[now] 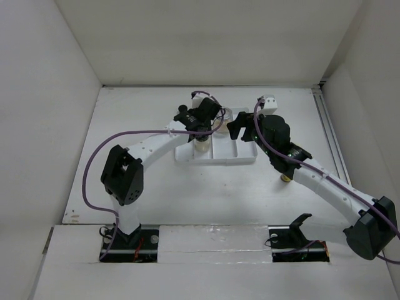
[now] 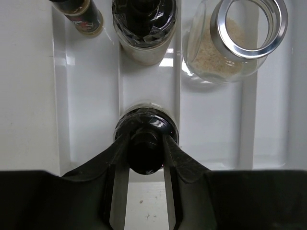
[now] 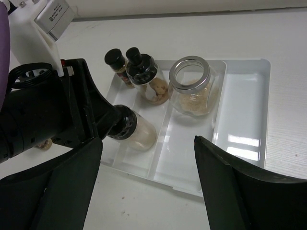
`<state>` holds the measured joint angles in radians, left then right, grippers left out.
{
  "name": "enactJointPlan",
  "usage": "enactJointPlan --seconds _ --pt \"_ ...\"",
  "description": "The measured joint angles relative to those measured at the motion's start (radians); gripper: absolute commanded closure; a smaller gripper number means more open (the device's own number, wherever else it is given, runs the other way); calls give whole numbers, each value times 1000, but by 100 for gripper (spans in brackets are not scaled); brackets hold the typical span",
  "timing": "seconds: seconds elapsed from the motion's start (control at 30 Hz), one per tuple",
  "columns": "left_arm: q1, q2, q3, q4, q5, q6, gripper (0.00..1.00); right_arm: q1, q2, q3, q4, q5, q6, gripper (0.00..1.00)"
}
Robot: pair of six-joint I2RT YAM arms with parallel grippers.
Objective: Organize the condiment bottles
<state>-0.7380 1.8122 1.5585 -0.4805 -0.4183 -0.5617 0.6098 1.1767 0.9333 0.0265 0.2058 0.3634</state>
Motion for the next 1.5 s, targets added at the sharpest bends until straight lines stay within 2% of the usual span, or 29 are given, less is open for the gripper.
enactJointPlan --seconds 0.07,0.17,0.3,0.57,0.67,0.77,0.9,1.03,1.1,1.4,1.5 --pt "2 4 0 1 -9 0 77 0 0 0 0 0 0 17" --pt "5 10 0 1 -15 -2 61 0 0 0 0 0 0 16" --pt "5 10 2 19 -27 -6 50 0 0 0 0 0 0 16" --pt "5 -14 2 21 -33 -8 50 0 0 0 0 0 0 16" --pt "8 -115 -41 18 -60 -12 50 0 -3 -1 0 0 3 16" --pt "35 -301 -135 -4 -78 -31 50 0 -11 -2 0 0 7 16" --pt "159 -545 -286 -24 -92 -55 50 0 -24 -2 0 0 8 16" --pt "383 -675 -443 -34 -62 -57 50 0 -26 -2 0 -5 8 16" --pt "444 -697 -505 -55 -60 -56 45 0 -25 -2 1 -7 9 16" --pt "604 -685 -638 -49 -15 -13 43 0 -4 -2 2 -17 11 16" --pt "622 -652 -650 -33 -7 1 43 0 3 -2 2 -23 11 16"
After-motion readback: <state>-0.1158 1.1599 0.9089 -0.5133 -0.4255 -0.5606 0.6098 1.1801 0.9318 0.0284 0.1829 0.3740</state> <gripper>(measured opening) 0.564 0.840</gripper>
